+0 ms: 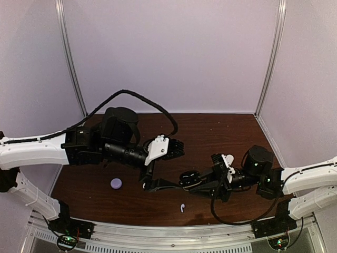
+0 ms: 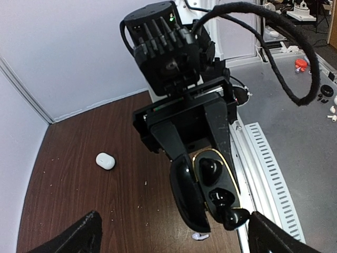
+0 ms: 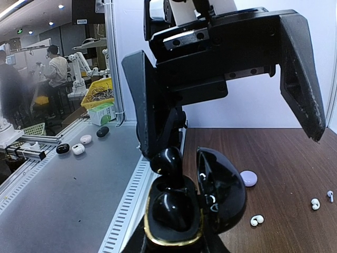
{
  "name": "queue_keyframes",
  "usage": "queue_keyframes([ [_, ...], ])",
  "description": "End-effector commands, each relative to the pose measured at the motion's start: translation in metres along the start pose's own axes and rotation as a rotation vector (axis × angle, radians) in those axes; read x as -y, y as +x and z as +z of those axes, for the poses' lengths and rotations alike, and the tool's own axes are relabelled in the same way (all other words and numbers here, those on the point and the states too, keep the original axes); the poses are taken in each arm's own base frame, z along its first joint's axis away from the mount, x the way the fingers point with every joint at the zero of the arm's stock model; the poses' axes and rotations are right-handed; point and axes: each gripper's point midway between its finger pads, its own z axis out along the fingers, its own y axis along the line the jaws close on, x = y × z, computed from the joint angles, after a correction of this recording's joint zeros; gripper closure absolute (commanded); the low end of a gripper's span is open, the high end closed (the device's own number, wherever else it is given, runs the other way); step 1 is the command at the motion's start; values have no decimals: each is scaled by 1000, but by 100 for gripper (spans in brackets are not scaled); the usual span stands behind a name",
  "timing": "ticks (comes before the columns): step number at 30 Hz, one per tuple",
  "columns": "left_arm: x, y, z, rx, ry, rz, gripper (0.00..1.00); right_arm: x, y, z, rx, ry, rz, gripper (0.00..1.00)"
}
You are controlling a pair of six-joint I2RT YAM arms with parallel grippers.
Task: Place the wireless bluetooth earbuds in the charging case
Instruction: Adjust the left earbud in the left side groove of the charging case.
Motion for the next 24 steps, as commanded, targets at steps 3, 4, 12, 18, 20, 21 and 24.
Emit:
queue_keyframes([
  [3, -10, -8, 5, 24, -42, 19, 2, -1, -22, 3, 53, -17, -35, 100],
  [4, -11, -9, 5, 25, -46, 18, 2, -1, -22, 3, 53, -19, -34, 100],
  [12, -17, -14, 6, 44, -74, 16, 3, -2, -22, 4, 54, -32, -32, 100],
  [18, -20, -18, 6, 59, -86, 18, 3, -4, -22, 5, 56, -39, -28, 100],
  [20, -20, -18, 6, 59, -87, 19, 3, -4, -21, 6, 56, -42, -27, 100],
  [21, -20, -17, 7, 59, -85, 20, 3, -4, -21, 6, 57, -43, -27, 100],
  [24, -18, -18, 8, 67, -74, 20, 3, -5, -20, 6, 55, -47, -24, 100],
])
